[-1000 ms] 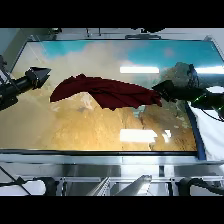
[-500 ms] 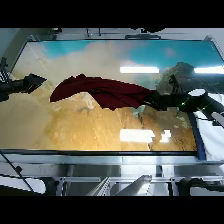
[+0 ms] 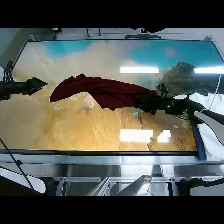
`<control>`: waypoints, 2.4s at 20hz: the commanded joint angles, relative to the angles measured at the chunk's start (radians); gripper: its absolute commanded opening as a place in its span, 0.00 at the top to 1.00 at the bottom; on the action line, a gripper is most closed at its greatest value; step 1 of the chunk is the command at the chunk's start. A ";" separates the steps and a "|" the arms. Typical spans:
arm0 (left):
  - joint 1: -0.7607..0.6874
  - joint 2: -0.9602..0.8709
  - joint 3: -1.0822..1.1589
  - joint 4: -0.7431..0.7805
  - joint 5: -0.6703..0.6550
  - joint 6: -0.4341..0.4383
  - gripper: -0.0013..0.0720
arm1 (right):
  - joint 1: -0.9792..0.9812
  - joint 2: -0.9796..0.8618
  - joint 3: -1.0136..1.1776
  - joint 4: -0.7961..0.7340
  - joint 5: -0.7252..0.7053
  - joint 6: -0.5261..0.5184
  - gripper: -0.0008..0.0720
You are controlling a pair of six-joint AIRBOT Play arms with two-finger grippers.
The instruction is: Fold the shirts.
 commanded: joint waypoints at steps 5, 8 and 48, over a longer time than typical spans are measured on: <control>-0.009 -0.072 0.042 0.136 -0.051 -0.053 0.03 | 0.007 -0.016 0.041 0.097 0.119 -0.035 0.96; -0.048 -0.111 0.042 0.136 -0.076 -0.063 0.03 | 0.007 -0.016 0.041 0.110 0.133 -0.036 0.96; -0.313 0.407 0.023 -0.098 -0.084 -0.108 0.95 | -0.213 0.608 -0.189 -0.040 0.254 -0.108 0.94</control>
